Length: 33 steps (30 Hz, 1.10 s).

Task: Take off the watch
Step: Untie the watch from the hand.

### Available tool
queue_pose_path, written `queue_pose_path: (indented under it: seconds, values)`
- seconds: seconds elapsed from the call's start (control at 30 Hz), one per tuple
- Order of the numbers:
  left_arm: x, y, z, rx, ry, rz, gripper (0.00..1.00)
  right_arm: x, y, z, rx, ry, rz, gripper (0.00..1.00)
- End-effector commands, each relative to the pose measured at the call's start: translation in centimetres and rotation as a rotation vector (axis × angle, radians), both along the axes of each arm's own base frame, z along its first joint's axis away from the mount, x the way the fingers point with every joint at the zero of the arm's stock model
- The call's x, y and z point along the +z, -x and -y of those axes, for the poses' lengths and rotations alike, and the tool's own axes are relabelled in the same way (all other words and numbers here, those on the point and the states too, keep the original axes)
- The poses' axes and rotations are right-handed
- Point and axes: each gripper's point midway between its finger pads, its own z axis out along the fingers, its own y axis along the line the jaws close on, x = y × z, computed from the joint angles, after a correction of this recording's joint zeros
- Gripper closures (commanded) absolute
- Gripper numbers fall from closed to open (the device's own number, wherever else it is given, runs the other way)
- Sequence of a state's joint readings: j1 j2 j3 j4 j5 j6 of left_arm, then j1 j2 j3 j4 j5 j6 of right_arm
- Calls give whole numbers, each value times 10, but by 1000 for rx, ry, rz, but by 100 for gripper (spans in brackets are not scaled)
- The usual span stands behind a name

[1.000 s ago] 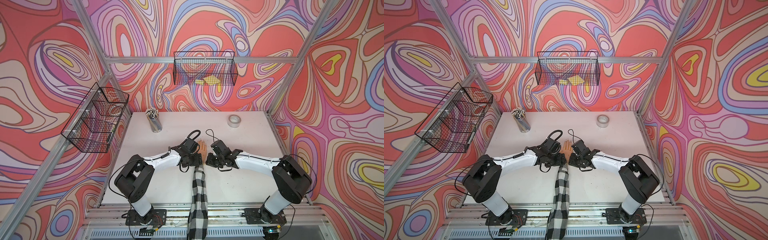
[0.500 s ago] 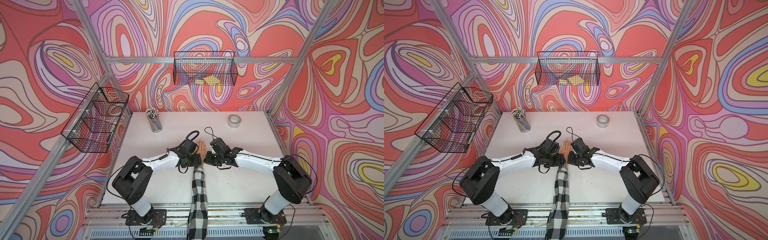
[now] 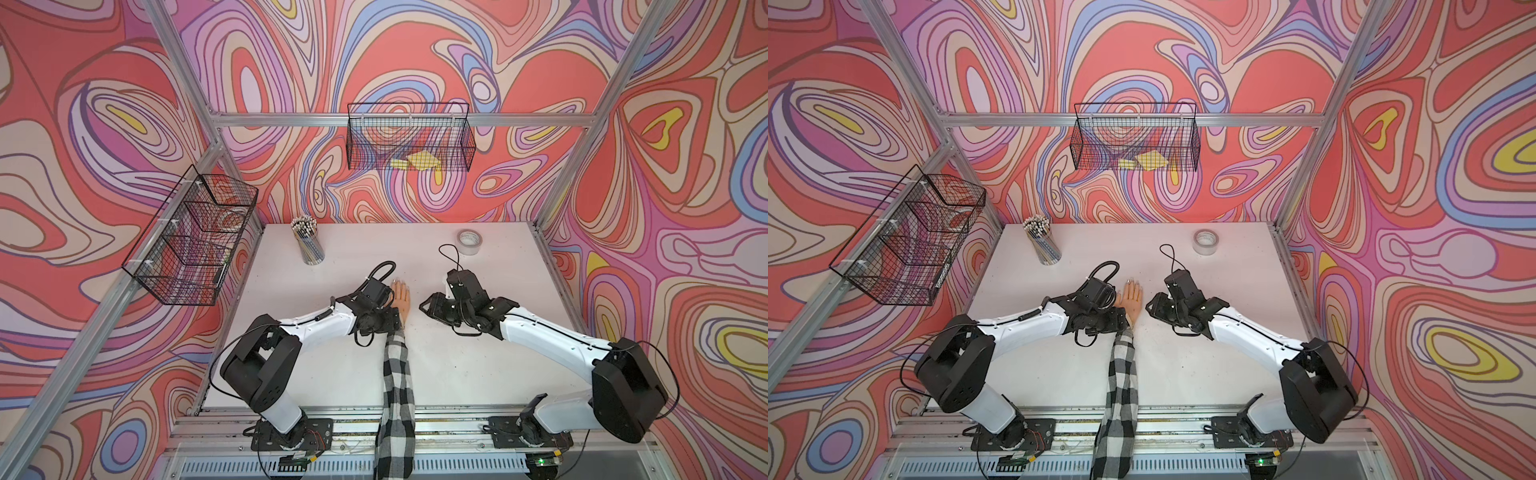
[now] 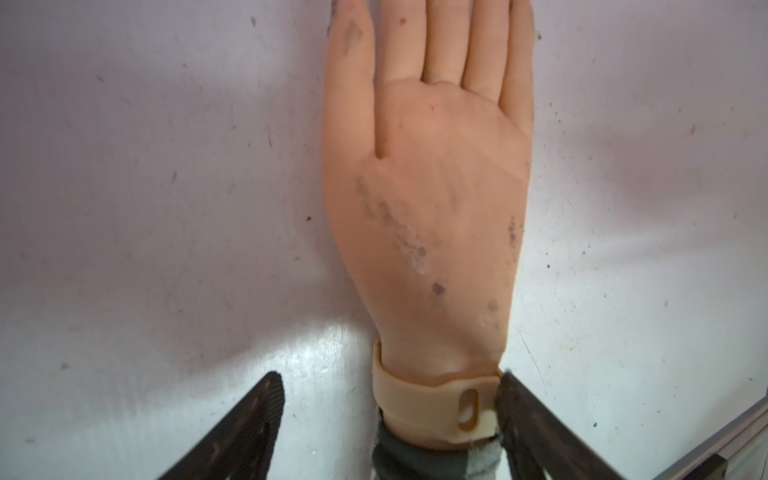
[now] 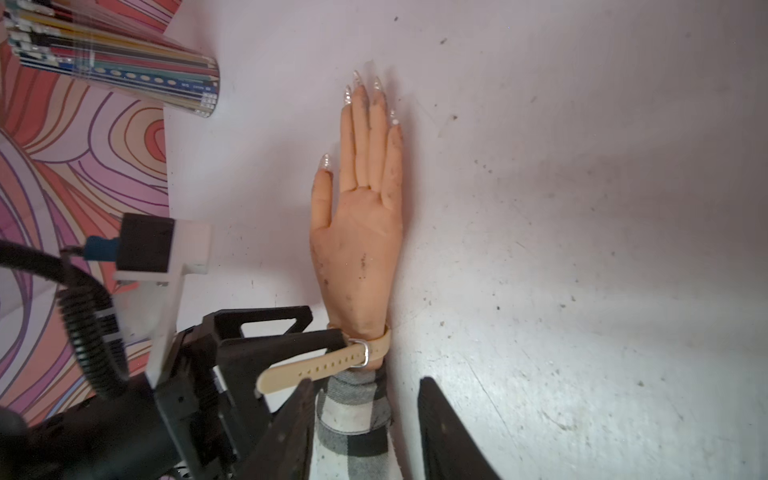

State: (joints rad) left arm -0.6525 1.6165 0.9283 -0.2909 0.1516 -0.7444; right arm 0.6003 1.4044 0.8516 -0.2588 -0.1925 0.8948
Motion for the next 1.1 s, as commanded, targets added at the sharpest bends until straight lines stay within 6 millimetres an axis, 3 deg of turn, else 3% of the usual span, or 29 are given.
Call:
queue_pose_path:
  seconds: [0.0, 0.67, 1.07]
  values:
    - [1, 7, -12, 14, -30, -15, 18, -12, 6, -6, 2, -54, -38, 57]
    - [-6, 10, -18, 22, -32, -22, 18, -53, 19, -44, 38, -321, -143, 68]
    - [-8, 13, -23, 29, -39, -24, 18, -55, 19, -68, 58, -375, -146, 69]
